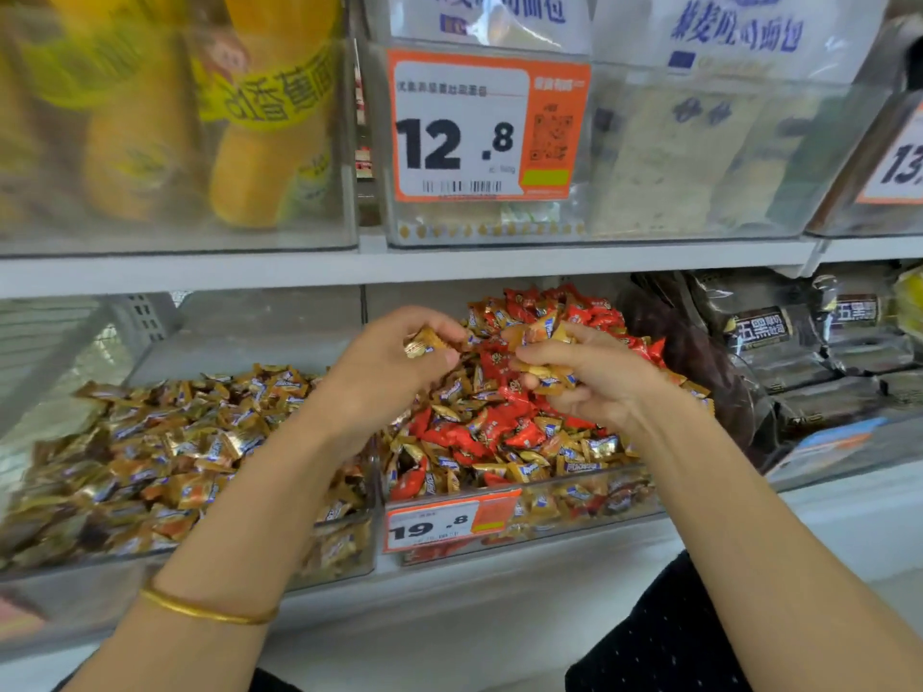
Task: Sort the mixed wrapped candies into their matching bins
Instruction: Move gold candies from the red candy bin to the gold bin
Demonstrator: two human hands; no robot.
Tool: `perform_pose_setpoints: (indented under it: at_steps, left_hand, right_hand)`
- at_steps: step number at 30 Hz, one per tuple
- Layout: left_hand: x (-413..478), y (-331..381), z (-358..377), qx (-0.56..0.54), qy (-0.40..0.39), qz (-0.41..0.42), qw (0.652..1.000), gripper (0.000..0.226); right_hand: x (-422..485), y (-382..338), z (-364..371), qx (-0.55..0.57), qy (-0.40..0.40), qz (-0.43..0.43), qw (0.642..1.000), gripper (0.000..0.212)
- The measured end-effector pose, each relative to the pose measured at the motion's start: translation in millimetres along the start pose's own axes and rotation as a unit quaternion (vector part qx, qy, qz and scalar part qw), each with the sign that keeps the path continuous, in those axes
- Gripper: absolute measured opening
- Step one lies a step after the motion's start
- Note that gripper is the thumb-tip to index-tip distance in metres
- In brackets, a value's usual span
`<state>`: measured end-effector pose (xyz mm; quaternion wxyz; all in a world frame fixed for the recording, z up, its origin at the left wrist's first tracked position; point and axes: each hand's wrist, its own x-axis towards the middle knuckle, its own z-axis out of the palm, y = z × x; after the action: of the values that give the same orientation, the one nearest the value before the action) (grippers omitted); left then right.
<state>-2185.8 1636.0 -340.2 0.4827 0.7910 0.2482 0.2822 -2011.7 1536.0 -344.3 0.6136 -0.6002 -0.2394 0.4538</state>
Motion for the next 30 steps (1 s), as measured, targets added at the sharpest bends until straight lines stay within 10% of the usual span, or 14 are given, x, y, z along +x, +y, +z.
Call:
perform_pose_setpoints:
  at_steps: [12,17,24,30]
  left_hand:
    - [-32.8,-35.7,-100.9,-0.300,0.173,-0.226,0.911,0.023]
    - [-30.3,-45.0,-107.5,-0.187,0.212,-0.222,0.933,0.040]
    - [-20.0,-19.9,-58.9,-0.124,0.138,-0.073,0.980,0.028]
    - [-6.7,0.2,9.3,-0.016,-0.072,0.046,0.996,0.034]
  right_hand:
    - [4.3,-3.9,187.1,-0.361,-0.158,-0.093,0.914,0.046]
    - [5.0,-0.9,185.9,-0.332,-0.194,-0.054,0.921,0.054]
    - [-19.5,-8.2,87.7,-0.223,-0.122,-0.115,0.960,0.025]
    - [-36.3,-21.6,-24.6,-0.353,0.009,-0.124,0.928,0.026]
